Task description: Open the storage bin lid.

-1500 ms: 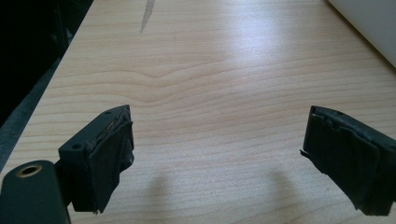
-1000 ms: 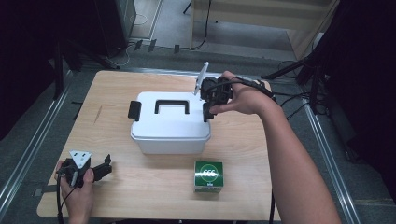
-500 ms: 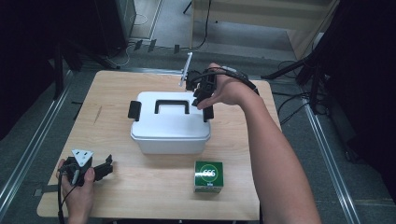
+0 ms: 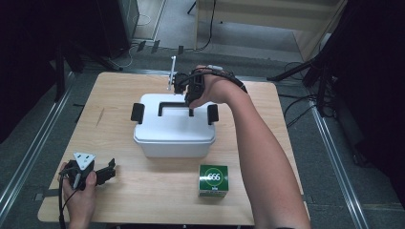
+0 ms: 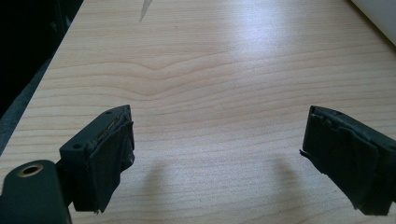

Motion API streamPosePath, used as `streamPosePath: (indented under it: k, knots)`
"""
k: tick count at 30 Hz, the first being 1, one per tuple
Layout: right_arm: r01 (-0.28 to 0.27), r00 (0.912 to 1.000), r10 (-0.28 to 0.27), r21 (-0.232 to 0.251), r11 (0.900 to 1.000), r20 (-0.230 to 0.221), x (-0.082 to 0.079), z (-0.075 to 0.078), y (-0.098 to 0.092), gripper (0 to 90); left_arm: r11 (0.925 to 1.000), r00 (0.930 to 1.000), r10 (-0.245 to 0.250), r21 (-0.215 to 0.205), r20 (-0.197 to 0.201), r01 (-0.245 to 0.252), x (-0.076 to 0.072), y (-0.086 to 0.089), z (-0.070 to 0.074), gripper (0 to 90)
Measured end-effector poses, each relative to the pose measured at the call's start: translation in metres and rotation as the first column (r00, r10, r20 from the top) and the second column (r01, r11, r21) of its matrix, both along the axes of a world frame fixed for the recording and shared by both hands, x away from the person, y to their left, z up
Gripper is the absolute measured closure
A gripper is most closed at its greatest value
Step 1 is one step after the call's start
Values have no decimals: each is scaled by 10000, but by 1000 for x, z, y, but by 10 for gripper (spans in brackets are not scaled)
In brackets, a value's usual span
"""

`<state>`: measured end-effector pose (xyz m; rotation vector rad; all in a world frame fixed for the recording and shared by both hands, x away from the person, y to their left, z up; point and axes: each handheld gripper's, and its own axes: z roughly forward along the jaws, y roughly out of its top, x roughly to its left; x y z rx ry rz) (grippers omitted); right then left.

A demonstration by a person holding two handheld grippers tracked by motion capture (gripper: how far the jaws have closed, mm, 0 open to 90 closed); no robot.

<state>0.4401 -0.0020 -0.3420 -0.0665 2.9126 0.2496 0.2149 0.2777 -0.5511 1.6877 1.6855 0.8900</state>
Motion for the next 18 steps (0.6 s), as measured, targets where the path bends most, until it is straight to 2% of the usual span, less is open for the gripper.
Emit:
streamPosePath:
  k: [6, 12, 18]
  knots:
    - [-169, 9998, 171, -287, 9994, 82, 1, -9, 12, 769, 10000, 10000, -1, -44, 18, 1, 0, 0, 0, 93]
    - [-240, 9992, 251, -336, 9991, 306, 6, -15, 22, 744, 9999, 10000, -31, -123, 40, 32, 0, 1, 0, 93]
    - [-388, 9984, 413, -673, 9970, 375, 8, -21, 30, 736, 9998, 10000, -59, -180, 33, 59, 0, 1, 0, 93]
